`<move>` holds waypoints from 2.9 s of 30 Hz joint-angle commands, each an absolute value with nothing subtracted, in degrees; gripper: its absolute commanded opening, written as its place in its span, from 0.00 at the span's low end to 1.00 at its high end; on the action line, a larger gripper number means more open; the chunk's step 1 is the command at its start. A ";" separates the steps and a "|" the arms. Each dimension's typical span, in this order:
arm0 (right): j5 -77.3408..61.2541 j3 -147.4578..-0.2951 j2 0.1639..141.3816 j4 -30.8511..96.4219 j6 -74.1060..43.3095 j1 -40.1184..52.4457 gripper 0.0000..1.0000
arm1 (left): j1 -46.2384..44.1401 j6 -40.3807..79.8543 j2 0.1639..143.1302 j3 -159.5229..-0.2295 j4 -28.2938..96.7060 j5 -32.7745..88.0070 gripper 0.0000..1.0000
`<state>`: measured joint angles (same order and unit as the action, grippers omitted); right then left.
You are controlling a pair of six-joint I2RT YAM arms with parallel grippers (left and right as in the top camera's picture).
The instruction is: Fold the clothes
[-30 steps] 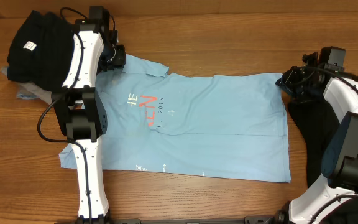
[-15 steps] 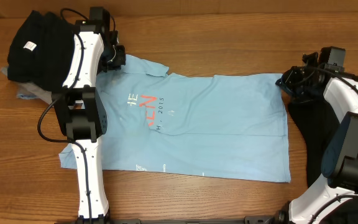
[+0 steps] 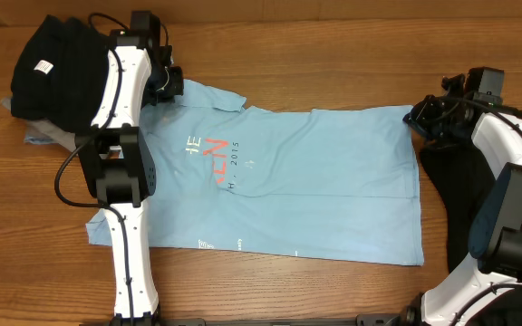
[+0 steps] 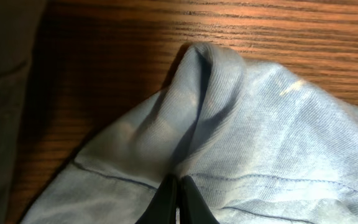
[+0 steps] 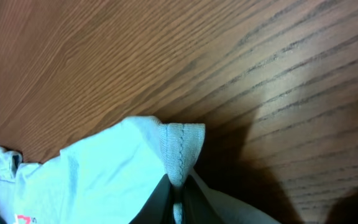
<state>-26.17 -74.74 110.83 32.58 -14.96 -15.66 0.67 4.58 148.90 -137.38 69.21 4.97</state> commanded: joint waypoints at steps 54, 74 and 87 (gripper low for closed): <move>-22.65 -76.20 120.03 17.76 -13.45 -15.35 0.28 | 1.85 4.75 133.91 -137.51 77.76 13.61 0.04; -21.04 -76.25 115.83 19.55 -13.08 -16.53 0.52 | 1.87 4.73 133.71 -137.51 79.59 13.85 0.04; -17.15 -76.25 117.91 14.79 -13.10 -16.32 0.49 | 1.87 4.73 133.71 -137.51 79.26 13.82 0.04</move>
<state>-17.80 -75.05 118.10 15.44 -13.28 -16.14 1.76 4.58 134.39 -137.23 79.50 12.91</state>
